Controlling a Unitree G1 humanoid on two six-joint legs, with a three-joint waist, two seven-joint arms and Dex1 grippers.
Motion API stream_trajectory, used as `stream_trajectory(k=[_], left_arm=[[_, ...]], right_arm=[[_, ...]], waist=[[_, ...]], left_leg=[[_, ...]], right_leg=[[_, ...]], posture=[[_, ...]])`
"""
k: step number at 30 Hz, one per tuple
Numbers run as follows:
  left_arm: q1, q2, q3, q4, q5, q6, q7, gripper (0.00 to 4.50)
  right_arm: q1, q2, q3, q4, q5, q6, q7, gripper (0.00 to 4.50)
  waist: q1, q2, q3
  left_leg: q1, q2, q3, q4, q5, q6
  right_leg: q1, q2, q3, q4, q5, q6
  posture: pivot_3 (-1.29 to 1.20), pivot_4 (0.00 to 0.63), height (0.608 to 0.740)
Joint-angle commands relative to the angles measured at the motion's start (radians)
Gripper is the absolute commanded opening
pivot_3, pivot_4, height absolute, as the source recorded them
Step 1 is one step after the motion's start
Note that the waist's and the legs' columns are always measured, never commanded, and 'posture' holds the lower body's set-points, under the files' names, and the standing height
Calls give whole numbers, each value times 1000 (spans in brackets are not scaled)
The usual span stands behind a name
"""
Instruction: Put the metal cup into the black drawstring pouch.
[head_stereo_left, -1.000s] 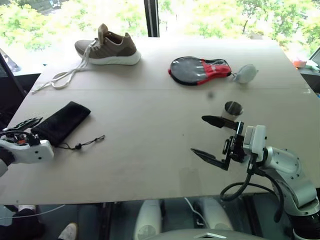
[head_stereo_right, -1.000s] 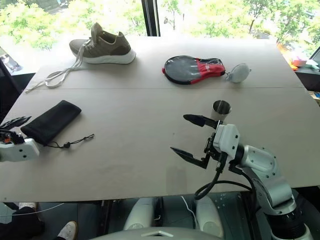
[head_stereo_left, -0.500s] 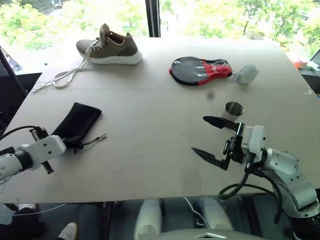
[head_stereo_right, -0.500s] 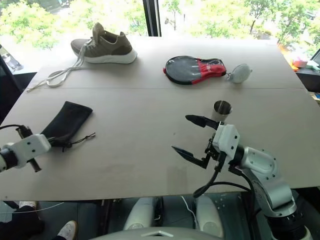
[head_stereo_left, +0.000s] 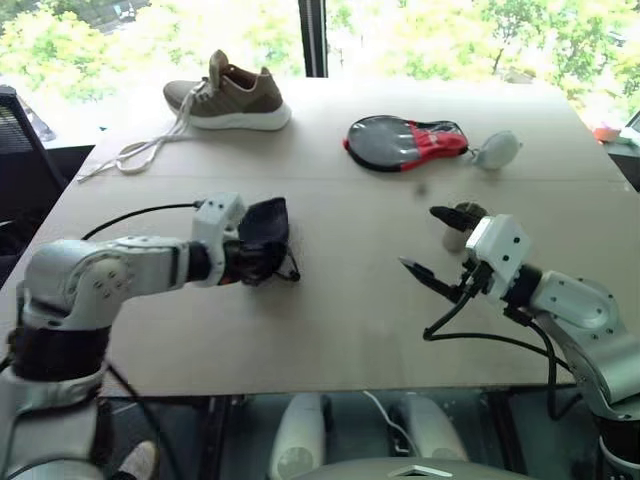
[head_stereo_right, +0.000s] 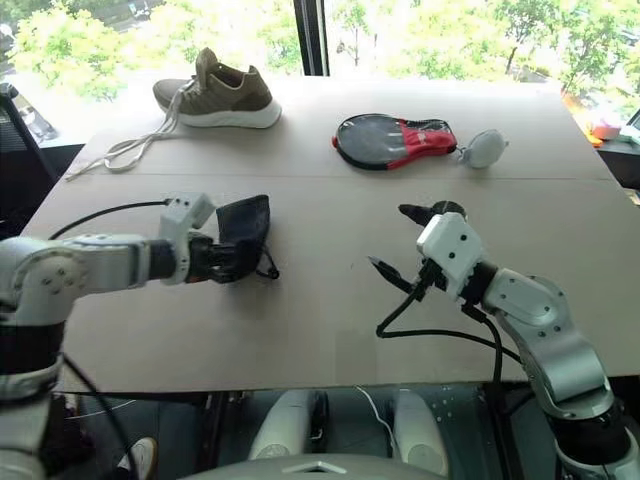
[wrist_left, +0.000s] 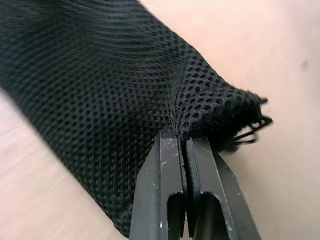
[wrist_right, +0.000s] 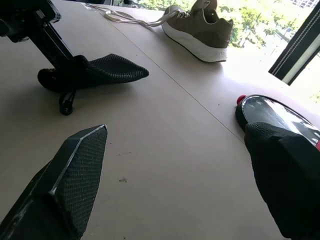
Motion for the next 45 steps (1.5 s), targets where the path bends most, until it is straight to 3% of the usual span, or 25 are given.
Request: stream_trajectory(k=[1, 3, 6, 9, 10, 15, 21, 24, 29, 35, 38, 39, 40, 41, 42, 45], left_arm=[[-109, -1, -69, 36, 83, -2, -30, 47], [-143, 55, -196, 28, 164, -76, -94, 47], [-159, 148, -373, -56, 314, -217, -169, 707], [-125, 216, -443, -188, 431, -345, -205, 2352], [-99, 255, -465, -245, 487, -406, -216, 2628], [124, 424, -430, -388, 665, -708, -289, 2628], [393, 542, -281, -227, 822, -1172, -376, 2628], [420, 520, -268, -131, 922, -1362, -377, 2628], [420, 437, -254, -51, 1040, -1532, -375, 2628], [471, 366, -192, -164, 1063, -1459, -416, 2628], [494, 316, -174, -269, 1115, -1334, -408, 3401], [500, 302, -177, -296, 1138, -1303, -402, 3449], [505, 281, -180, -328, 1156, -1259, -393, 4114], [508, 265, -187, -354, 1169, -1230, -390, 4114], [513, 246, -191, -378, 1189, -1195, -388, 4437], [521, 190, -206, -409, 1270, -1097, -383, 4437]], right_arm=[[-4, -8, -25, -42, 1, 3, -14, 4500], [11, -4, -23, -53, -9, -3, -23, 4500], [54, -2, -19, -79, -29, -18, -39, 4500], [98, 7, -31, -104, -29, -22, -53, 4500], [114, 19, -39, -106, -23, -37, -57, 4500], [190, 73, -90, -92, 80, -124, 3, 4500], [302, 33, -112, -81, 106, -228, 117, 4500], [302, 31, -109, -71, 102, -241, 116, 4500], [287, 28, -101, -85, 101, -224, 99, 4500], [303, 17, -108, -104, 106, -213, 91, 4500], [310, 14, -109, -112, 108, -210, 83, 4500], [312, 13, -109, -114, 108, -210, 81, 4500], [314, 13, -108, -115, 109, -210, 80, 4500], [315, 13, -107, -114, 108, -210, 81, 4500], [315, 12, -107, -113, 110, -210, 81, 4500], [313, 10, -109, -107, 111, -212, 85, 4500]], waist=[[-4, 0, 0], [-8, 0, 0], [-18, 1, 0], [-17, 1, 0], [-17, 1, 0], [-19, 2, 0], [-6, 2, 1], [6, 3, 1], [7, 3, 1], [5, 3, 1], [5, 3, 1], [5, 3, 1], [5, 3, 1], [5, 3, 1], [5, 3, 1], [5, 3, 1]], left_leg=[[0, 0, 0, 0, 0, 0], [0, 0, 1, -1, 0, 0], [1, 0, 2, -3, 1, -3], [0, 0, 2, -5, 3, -5], [0, 0, 3, -5, 3, -5], [-2, 1, 3, -6, 2, -5], [-2, 2, 3, -7, 0, 0], [1, 2, 4, -8, 0, 0], [1, 2, 6, -8, 0, 0], [0, 2, 6, -8, 0, 0], [0, 2, 5, -8, 0, 0], [0, 2, 5, -8, 0, 0], [0, 2, 5, -8, 0, 0], [0, 2, 5, -8, 0, 0], [0, 2, 5, -8, 0, 0], [0, 2, 4, -8, 0, 0]], right_leg=[[0, 0, 0, 0, 0, 0], [-1, 0, 1, 0, 0, 0], [-1, 0, 2, -1, 0, -1], [-2, 0, 3, -3, 0, -1], [-2, 0, 3, -4, 0, -1], [-2, 0, 2, -9, 0, 0], [-2, -1, 0, -10, 0, -1], [-1, -2, 0, -10, -1, -2], [0, -4, 1, -10, -2, -3], [-1, -2, 0, -10, 0, -1], [-1, -2, 0, -10, 0, -1], [-1, -2, 0, -10, 0, 0], [-1, -2, 1, -10, 0, 0], [-1, -2, 1, -10, 0, 0], [-1, -1, 1, -10, 0, 0], [0, -1, 1, -10, 0, 0]], posture=[[0, 150, 740], [0, 150, 740], [0, 150, 740], [0, 150, 740], [0, 150, 740], [0, 150, 740], [0, 150, 740], [0, 150, 740], [0, 150, 740], [0, 150, 740], [0, 150, 740], [0, 150, 740], [0, 150, 740], [0, 150, 740], [0, 150, 740], [0, 150, 740]])
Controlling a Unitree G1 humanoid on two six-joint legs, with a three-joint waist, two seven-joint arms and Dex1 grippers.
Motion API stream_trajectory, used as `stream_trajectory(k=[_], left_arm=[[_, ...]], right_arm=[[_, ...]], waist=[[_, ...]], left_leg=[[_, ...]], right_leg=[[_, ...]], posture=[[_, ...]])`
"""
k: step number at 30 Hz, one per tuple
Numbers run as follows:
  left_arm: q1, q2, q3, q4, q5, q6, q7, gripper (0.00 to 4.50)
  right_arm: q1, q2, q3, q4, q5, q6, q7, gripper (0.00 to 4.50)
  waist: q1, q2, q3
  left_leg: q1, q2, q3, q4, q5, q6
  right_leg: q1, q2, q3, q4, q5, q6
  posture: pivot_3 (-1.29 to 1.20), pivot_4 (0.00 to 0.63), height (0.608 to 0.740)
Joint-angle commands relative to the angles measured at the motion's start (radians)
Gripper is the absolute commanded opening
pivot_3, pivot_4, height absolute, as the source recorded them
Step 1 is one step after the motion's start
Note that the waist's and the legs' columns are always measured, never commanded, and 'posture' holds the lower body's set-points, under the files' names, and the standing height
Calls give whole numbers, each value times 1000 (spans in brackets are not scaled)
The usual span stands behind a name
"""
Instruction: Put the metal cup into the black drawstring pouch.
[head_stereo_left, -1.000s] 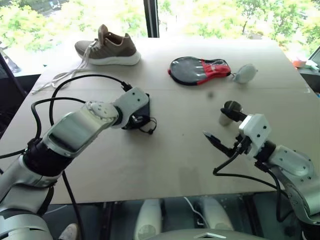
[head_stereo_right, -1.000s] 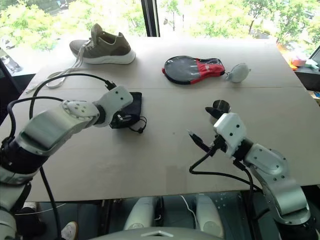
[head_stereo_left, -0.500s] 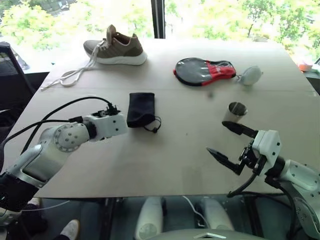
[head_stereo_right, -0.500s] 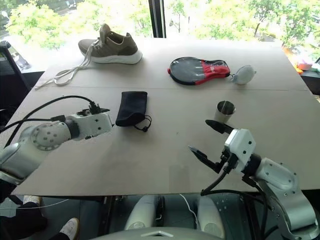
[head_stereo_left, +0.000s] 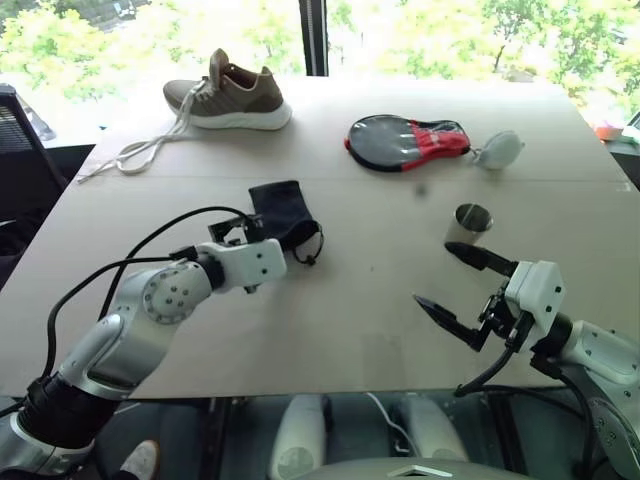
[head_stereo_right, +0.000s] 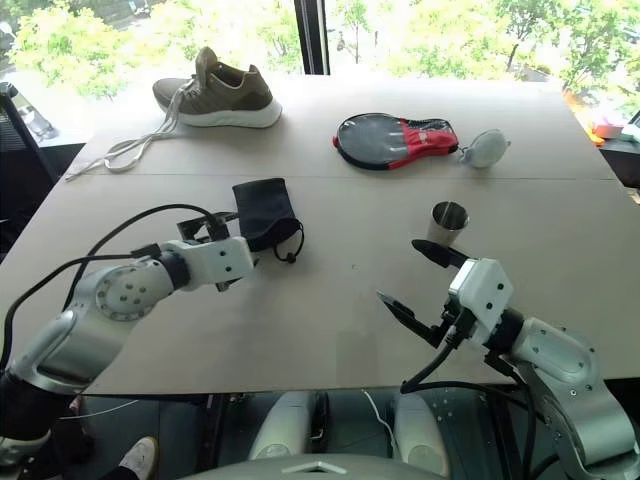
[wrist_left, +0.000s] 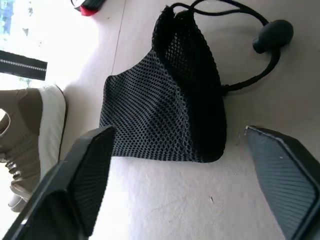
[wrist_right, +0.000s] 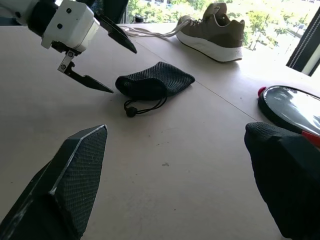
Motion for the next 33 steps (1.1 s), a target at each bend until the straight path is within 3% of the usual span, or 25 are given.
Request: stream_trajectory(k=[1, 12, 20, 30, 33], left_arm=[[1, -41, 4, -50, 95, 94, 20, 4437], [-22, -163, -46, -4, 310, 131, 72, 4437], [-44, -193, -14, 48, 318, 23, 94, 4437], [-119, -213, -28, 272, 314, -163, 147, 4437], [-127, -226, -29, 303, 294, -194, 127, 3197]], right_arm=[[-3, -10, -17, -28, 14, -6, 0, 4500], [-4, -18, -20, -30, 21, -5, 4, 4500], [-4, -19, -14, -28, 21, -7, 4, 4500], [-18, -15, -4, -23, 17, -4, -2, 4500], [-16, -13, -3, -27, 14, -2, -8, 4500]], waist=[[0, 0, 0], [0, 0, 0], [0, 0, 0], [0, 0, 0], [0, 0, 0]], left_leg=[[0, 0, 0, 0, 0, 0], [0, 0, -1, 0, 0, 0], [0, 0, -1, 0, 0, 0], [0, 0, -1, 0, 0, 0], [0, 0, -1, 0, 0, 0]], right_leg=[[0, 0, 0, 0, 0, 0], [0, 1, 0, 0, 0, 0], [0, 0, 0, 0, 0, 0], [0, 0, 0, 0, 0, 0], [0, 0, 0, 0, 0, 0]], posture=[[0, 150, 740], [0, 150, 740], [0, 150, 740], [0, 150, 740], [0, 150, 740]])
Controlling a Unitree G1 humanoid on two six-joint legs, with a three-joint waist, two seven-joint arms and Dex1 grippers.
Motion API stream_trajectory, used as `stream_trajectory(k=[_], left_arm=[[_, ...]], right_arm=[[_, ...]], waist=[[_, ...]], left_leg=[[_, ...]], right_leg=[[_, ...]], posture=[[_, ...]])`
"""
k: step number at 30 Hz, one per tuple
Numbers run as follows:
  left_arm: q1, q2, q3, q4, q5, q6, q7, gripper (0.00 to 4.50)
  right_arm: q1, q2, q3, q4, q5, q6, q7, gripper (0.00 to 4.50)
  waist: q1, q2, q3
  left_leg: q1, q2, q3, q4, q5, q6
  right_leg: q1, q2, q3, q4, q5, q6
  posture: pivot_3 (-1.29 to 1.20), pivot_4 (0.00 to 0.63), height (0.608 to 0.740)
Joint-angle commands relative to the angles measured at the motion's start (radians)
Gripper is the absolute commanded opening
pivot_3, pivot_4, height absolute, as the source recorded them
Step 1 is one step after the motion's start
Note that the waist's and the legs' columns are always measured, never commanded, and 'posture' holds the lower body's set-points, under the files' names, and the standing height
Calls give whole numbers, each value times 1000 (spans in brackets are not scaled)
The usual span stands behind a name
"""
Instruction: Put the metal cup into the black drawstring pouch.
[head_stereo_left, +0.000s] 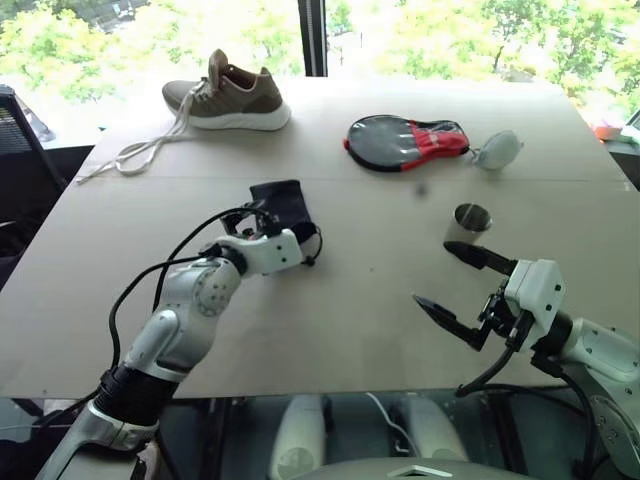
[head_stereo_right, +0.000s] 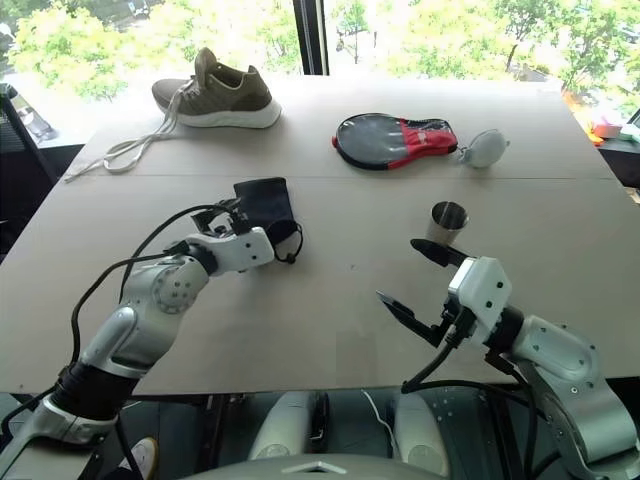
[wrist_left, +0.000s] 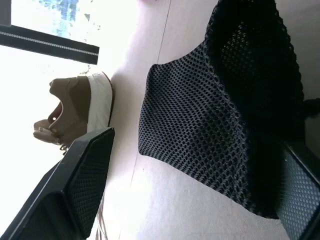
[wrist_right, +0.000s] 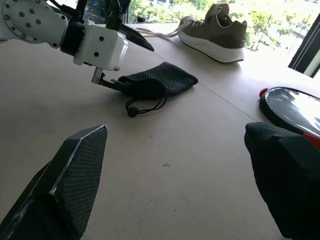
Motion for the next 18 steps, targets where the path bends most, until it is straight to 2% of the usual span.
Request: stream_trajectory(k=[1, 2, 5, 6, 7, 11, 13, 16, 18], left_arm=[[-16, -15, 14, 10, -28, -43, -16, 2764], [-16, -25, 20, 7, -48, -40, -32, 2181], [-18, -52, 42, -11, -117, -15, -90, 949], [-20, -78, 58, -31, -175, 39, -136, 292], [-24, -103, 73, -52, -227, 100, -178, 34], [-89, -202, 116, -140, -389, 440, -311, 34], [-141, -241, 127, -170, -457, 614, -341, 34], [-223, -295, 137, -192, -533, 843, -344, 34], [-273, -329, 151, -189, -578, 949, -328, 34]], right_arm=[[-2, -1, -8, -30, 4, -7, -10, 4500], [1, -1, -10, -32, 2, -5, -14, 4500], [1, -1, -18, -33, -12, 0, -31, 4500], [-4, -5, -15, -31, -35, 11, -48, 4500], [-11, -7, -10, -27, -59, 16, -63, 4500], [-86, -28, -6, -14, -85, 110, -105, 4500], [-151, -81, 6, -4, -131, 179, -109, 4500], [-278, -142, 28, 53, -166, 293, -115, 4500], [-357, -159, 42, 121, -164, 296, -83, 4500]], waist=[[0, 0, 0], [0, 0, 0], [0, 0, 0], [0, 0, 0], [0, 0, 0], [-1, 1, -1], [-2, 1, 0], [-2, 1, -1], [-2, 1, -1]], left_leg=[[0, 0, 0, 0, 0, 0], [0, 0, 0, 0, 0, 0], [0, 0, 0, 0, 0, 0], [0, 0, 0, 0, 0, 0], [0, 0, 0, 0, 0, 0], [-2, 0, -1, 4, 0, 0], [-2, 0, -1, 5, 0, 0], [-2, 0, -2, 7, 0, 0], [-2, 0, -2, 7, 0, 0]], right_leg=[[0, 0, 0, 0, 0, 0], [0, 0, 0, 0, 0, 0], [0, 0, 0, 0, 0, 0], [0, 0, 0, 0, 0, 0], [0, 0, 0, 0, 0, 0], [0, 1, -1, 1, 0, 0], [0, 1, -1, 2, 0, 0], [0, 2, -1, 3, 0, 1], [0, 2, -1, 3, 0, 0]], posture=[[0, 150, 740], [0, 150, 740], [0, 150, 740], [0, 150, 740], [0, 150, 740], [0, 150, 740], [0, 150, 740], [0, 150, 740], [0, 150, 740]])
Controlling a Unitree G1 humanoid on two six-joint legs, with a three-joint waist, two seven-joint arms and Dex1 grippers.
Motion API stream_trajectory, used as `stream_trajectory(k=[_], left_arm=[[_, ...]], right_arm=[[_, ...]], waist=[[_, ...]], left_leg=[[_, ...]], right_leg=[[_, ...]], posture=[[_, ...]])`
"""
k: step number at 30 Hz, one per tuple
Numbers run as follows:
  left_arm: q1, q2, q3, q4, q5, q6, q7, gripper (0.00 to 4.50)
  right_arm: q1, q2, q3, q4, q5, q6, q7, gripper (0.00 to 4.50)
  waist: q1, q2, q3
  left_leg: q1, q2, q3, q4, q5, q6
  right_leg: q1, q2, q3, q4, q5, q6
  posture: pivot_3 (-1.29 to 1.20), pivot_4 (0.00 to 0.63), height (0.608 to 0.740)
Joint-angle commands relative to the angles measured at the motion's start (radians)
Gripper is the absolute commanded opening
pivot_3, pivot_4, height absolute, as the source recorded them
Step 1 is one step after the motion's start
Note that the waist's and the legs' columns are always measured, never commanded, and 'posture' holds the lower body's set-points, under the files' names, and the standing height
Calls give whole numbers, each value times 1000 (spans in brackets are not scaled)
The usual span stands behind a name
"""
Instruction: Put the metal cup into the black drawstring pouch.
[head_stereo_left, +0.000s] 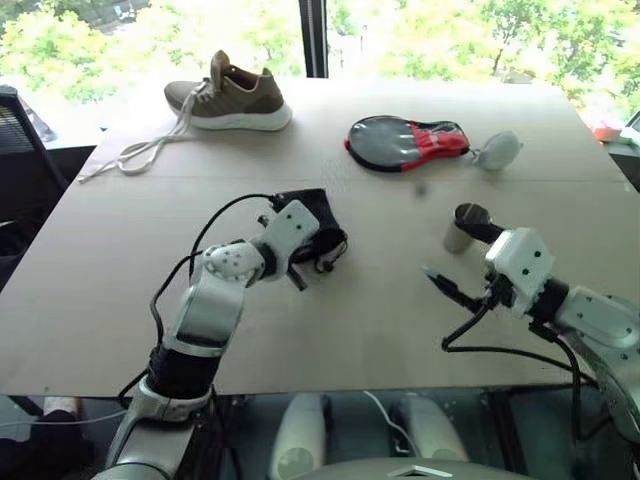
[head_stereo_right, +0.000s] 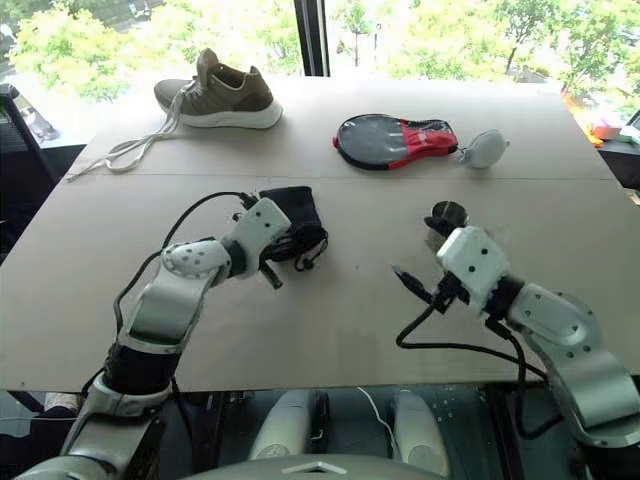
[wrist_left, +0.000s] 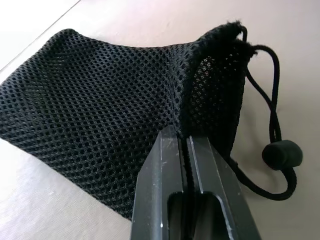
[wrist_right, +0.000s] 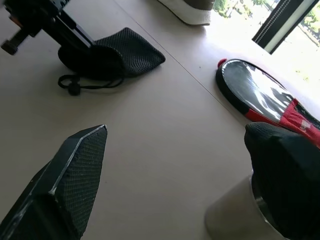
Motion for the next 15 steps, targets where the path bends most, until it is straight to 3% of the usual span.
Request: stream_trajectory(k=[1, 8, 11, 13, 14, 15], left_arm=[[-78, -51, 44, -31, -86, 198, 24, 34], [-147, -112, 66, -3, -150, 302, 101, 34], [-158, -122, 71, -8, -174, 323, 138, 0], [-157, -128, 77, -17, -196, 336, 158, 0], [-156, -132, 83, -21, -207, 343, 165, 0], [-156, -139, 93, -20, -219, 354, 174, 0]], right_arm=[[-116, -38, 14, 87, -3, 68, 40, 4500], [-316, -116, 136, 314, -53, 157, 156, 4500], [-358, -146, 196, 367, -100, 166, 191, 3727], [-373, -144, 212, 382, -113, 172, 202, 2574], [-378, -143, 216, 384, -119, 174, 206, 2359], [-383, -146, 221, 386, -130, 170, 210, 1707]], waist=[[0, 0, 0], [-3, 1, 0], [2, 1, 1], [1, 1, 1], [0, 1, 1], [0, 1, 1]], left_leg=[[0, 0, -1, 0, 0, 0], [-4, 0, -3, 0, 0, 0], [-7, -1, -3, -1, 0, 0], [-7, -1, -3, -1, 0, 0], [-7, -1, -3, -1, 0, 0], [-7, -1, -3, -1, 0, 0]], right_leg=[[0, 0, 0, 0, 0, 0], [-2, 0, -1, -2, 0, 0], [-4, 0, -2, -3, 0, 0], [-4, 0, -2, -3, 0, 0], [-4, 0, -1, -3, 0, 0], [-4, 0, -1, -3, 0, 0]], posture=[[0, 150, 740], [0, 150, 740], [0, 150, 740], [0, 150, 740], [0, 150, 740], [0, 150, 740]])
